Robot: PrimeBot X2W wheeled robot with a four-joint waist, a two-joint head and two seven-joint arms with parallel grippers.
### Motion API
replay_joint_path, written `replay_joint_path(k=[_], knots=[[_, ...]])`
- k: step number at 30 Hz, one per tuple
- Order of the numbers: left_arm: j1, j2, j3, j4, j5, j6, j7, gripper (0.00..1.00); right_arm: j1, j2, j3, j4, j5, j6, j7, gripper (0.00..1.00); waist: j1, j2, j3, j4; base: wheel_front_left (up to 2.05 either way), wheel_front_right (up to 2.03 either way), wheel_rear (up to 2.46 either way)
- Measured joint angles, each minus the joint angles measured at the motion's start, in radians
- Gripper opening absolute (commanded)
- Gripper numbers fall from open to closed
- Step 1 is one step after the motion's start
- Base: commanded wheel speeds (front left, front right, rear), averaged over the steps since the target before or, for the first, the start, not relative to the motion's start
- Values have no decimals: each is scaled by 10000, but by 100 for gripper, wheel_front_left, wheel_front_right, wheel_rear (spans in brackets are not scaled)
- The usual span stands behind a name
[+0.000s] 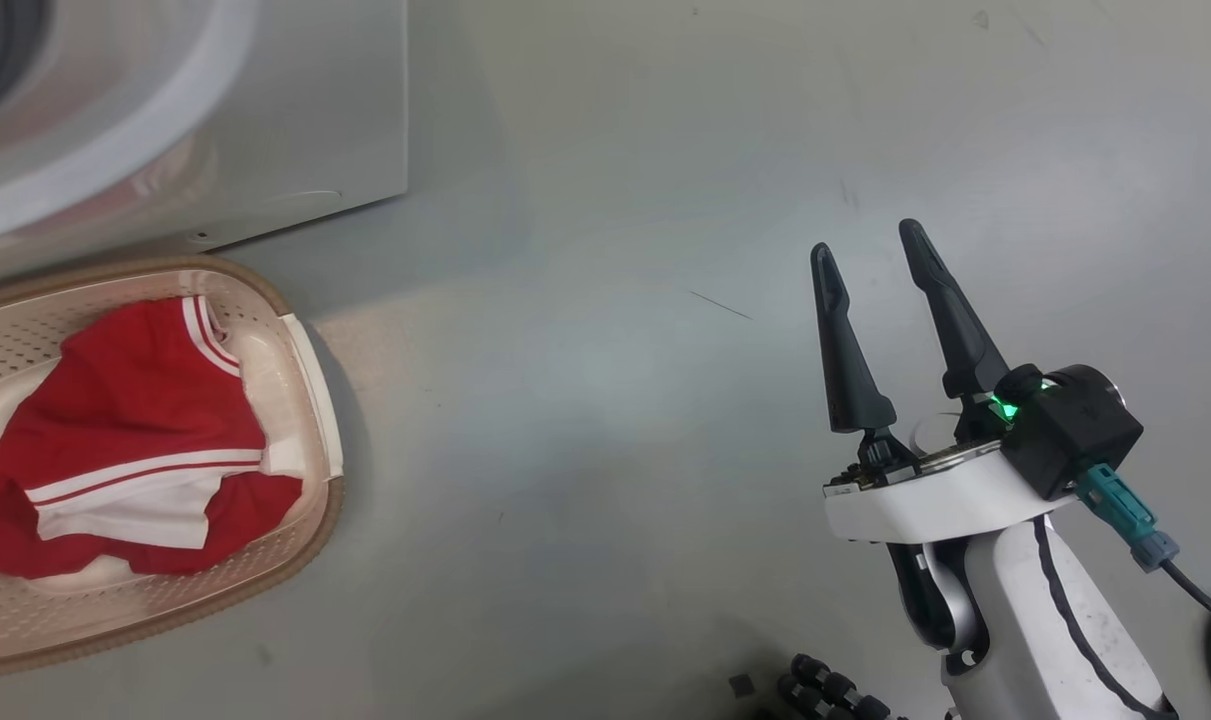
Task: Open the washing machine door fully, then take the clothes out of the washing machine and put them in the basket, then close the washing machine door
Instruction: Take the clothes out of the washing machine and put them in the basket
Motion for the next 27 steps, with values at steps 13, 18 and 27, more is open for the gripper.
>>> replay_joint_path(k=[13, 18, 27], knots=[[1161, -539, -1200, -385, -284, 0, -1116, 0, -24, -23, -533, 299, -353, 104, 0, 100, 0, 0, -750, 850, 0, 0, 0], [1608, -587, -1636, -635, -355, 0, -1569, 0, -15, -132, -671, 428, -443, 184, 0, 100, 0, 0, -1113, 1259, 0, 0, 0], [2731, -828, -2403, -1141, -548, 0, -2449, 0, 166, -213, -918, 669, -510, 280, 0, 100, 0, 0, -1817, 2027, 0, 0, 0]])
